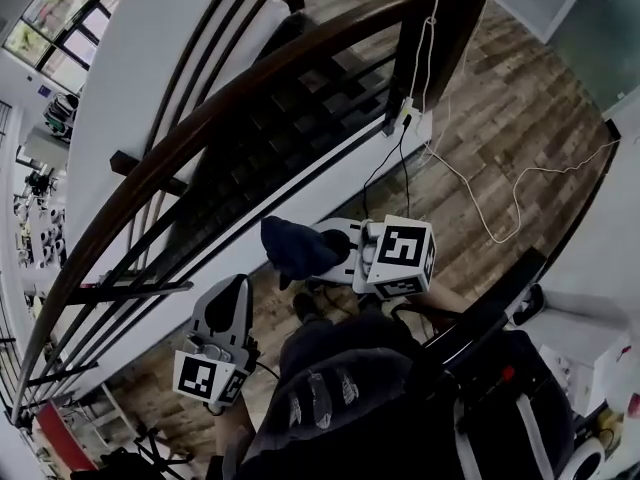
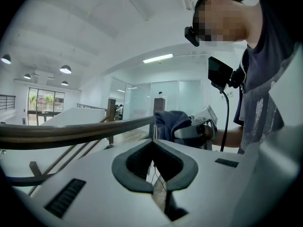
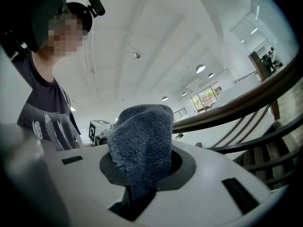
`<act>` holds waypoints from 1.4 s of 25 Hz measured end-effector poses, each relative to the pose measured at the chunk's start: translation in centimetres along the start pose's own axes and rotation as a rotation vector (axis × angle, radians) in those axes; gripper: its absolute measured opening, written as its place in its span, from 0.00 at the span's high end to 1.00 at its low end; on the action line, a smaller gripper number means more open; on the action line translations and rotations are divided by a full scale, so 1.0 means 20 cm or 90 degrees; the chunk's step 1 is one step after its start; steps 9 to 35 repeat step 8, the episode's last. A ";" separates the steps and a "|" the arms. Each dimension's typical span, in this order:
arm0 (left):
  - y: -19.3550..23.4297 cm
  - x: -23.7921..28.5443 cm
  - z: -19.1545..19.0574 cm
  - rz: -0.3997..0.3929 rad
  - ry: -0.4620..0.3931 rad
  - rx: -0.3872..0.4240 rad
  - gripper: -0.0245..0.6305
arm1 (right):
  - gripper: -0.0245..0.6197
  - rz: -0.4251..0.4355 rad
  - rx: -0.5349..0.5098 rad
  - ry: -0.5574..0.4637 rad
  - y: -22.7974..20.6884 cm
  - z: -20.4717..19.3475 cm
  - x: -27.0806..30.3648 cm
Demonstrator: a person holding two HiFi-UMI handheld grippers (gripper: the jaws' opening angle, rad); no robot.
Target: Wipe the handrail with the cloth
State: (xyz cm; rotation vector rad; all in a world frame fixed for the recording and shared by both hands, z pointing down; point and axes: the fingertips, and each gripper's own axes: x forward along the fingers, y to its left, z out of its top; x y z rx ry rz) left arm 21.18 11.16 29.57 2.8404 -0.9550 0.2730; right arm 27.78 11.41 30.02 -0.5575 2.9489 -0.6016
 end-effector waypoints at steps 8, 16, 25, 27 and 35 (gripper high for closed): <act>-0.03 -0.31 -0.05 -0.028 -0.025 -0.004 0.95 | 0.86 -0.014 -0.016 0.045 0.32 -0.14 0.15; -0.03 -0.31 -0.05 -0.028 -0.025 -0.004 0.95 | 0.86 -0.014 -0.016 0.045 0.32 -0.14 0.15; -0.03 -0.31 -0.05 -0.028 -0.025 -0.004 0.95 | 0.86 -0.014 -0.016 0.045 0.32 -0.14 0.15; -0.03 -0.31 -0.05 -0.028 -0.025 -0.004 0.95 | 0.86 -0.014 -0.016 0.045 0.32 -0.14 0.15; -0.03 -0.31 -0.05 -0.028 -0.025 -0.004 0.95 | 0.86 -0.014 -0.016 0.045 0.32 -0.14 0.15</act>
